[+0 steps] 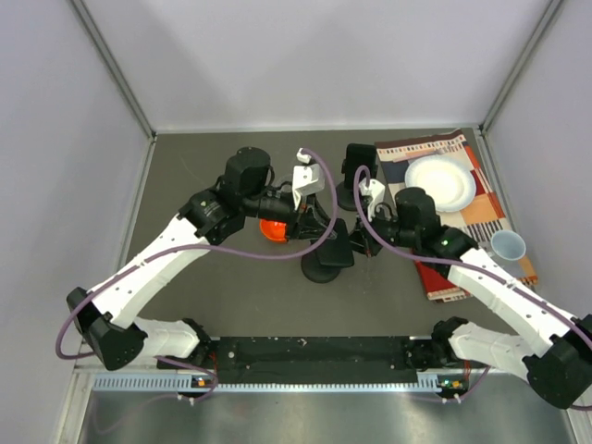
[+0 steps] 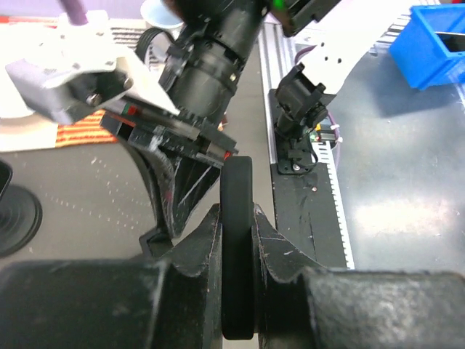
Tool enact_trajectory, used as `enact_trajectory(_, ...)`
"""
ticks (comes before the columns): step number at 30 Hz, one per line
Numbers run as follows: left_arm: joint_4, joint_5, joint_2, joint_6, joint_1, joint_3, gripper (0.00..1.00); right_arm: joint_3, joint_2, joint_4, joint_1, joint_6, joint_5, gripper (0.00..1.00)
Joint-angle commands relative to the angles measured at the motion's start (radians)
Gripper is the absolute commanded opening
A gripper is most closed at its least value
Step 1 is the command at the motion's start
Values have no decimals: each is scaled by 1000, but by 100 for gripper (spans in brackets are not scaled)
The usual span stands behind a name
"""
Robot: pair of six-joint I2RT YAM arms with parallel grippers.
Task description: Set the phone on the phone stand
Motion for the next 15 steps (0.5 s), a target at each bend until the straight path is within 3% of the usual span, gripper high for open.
enact_trajectory(1, 222, 168, 19, 43, -2, 1, 0, 5, 20, 51, -10, -10, -84, 0)
enact_trajectory(10, 241, 382, 111, 58, 67, -34, 0, 21, 29, 51, -11, -9, -81, 0)
enact_trajectory(15, 229, 430, 163, 82, 117, -25, 0, 29, 50, 51, -13, -15, -87, 0)
